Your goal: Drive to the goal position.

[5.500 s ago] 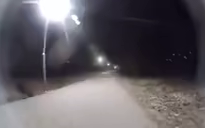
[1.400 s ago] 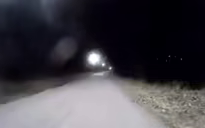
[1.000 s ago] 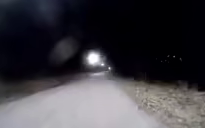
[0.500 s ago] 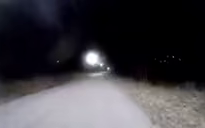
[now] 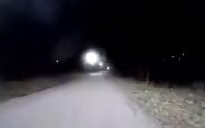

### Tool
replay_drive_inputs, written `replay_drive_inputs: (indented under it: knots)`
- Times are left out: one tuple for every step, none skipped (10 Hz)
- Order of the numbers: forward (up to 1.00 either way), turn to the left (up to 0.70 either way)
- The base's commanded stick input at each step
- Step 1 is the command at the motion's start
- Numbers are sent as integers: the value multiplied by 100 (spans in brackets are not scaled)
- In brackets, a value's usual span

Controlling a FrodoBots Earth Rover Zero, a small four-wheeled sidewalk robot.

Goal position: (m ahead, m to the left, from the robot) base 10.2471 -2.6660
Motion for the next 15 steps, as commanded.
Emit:
replay_drive_inputs:
  knots:
    - [100,0]
    - [100,0]
    - [100,0]
    - [100,0]
    - [100,0]
    - [100,0]
    - [100,0]
    - [100,0]
    - [100,0]
    - [100,0]
    - [100,0]
    - [100,13]
    - [100,37]
    - [100,17]
    - [100,0]
